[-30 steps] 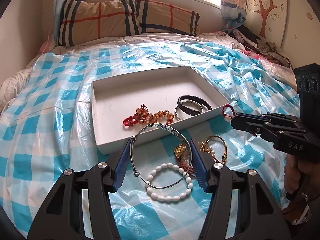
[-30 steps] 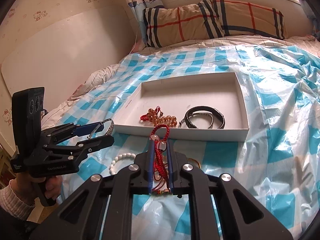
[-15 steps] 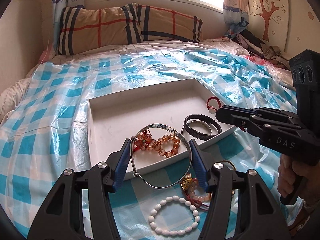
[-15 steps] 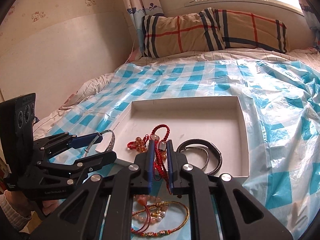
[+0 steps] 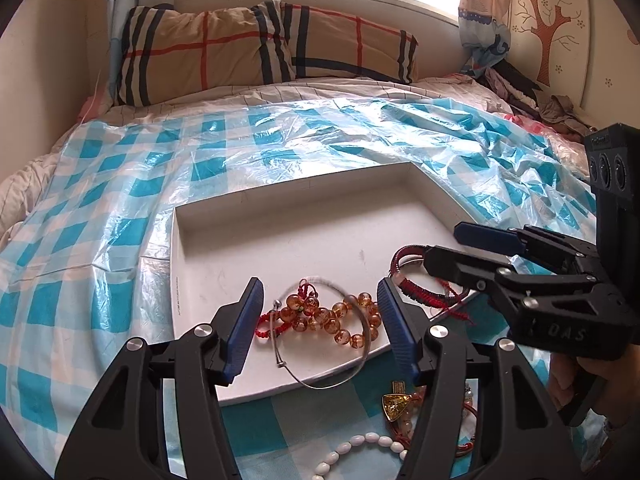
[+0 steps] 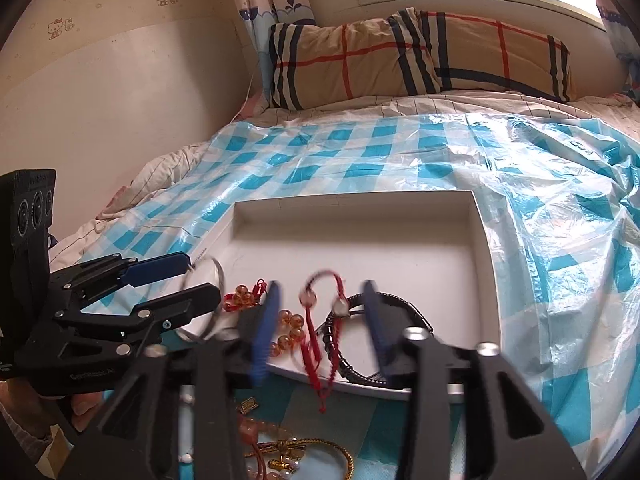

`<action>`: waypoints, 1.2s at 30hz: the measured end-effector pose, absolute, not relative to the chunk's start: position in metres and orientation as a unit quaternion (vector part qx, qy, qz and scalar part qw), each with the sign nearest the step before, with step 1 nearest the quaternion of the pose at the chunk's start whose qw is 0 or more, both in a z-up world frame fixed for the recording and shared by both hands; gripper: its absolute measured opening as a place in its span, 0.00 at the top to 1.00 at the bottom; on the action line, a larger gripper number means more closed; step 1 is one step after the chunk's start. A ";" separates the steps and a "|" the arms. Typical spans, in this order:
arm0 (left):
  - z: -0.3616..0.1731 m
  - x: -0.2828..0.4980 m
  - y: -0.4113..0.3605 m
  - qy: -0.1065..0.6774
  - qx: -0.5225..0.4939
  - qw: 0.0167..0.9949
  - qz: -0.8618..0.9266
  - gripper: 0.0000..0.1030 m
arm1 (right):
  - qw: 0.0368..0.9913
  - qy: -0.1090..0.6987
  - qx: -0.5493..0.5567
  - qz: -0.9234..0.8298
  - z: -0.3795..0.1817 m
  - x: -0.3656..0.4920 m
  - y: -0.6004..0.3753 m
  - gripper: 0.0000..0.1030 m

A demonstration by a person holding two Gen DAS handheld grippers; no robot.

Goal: Organize jewelry
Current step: 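Carry the silver bangle and red tassel bracelet over the white box with both tools, then open both tools to drop the bangle and tassel bracelet into the box, then grasp the red cord charm bracelet with the left tool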

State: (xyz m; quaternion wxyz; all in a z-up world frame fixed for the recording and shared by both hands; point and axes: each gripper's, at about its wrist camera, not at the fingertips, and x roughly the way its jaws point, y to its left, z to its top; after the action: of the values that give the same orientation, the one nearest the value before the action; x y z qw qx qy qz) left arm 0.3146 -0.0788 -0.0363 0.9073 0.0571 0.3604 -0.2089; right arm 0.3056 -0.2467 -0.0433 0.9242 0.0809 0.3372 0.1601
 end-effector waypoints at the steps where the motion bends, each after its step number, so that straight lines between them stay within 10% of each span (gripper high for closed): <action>1: -0.037 0.314 -0.078 0.361 0.057 0.907 -0.208 0.42 | 0.924 0.338 0.081 0.159 -0.044 0.304 -0.248 0.42; 24: -0.084 0.271 -0.106 0.440 0.133 0.838 -0.293 0.36 | 0.884 0.455 -0.004 0.105 -0.085 0.249 -0.246 0.42; 29: -0.087 0.271 -0.101 0.453 0.103 0.825 -0.323 0.88 | 0.878 0.472 -0.031 0.079 -0.091 0.241 -0.249 0.42; 36: -0.058 0.239 -0.064 0.445 0.041 0.834 -0.322 0.88 | 0.867 0.491 -0.041 0.078 -0.086 0.208 -0.258 0.42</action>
State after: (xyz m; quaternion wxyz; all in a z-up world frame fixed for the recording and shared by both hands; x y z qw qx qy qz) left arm 0.2390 -0.0642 -0.0578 0.8344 0.0409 0.4452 -0.3222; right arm 0.2078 -0.2577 -0.0859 0.8666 -0.0407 0.4911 0.0784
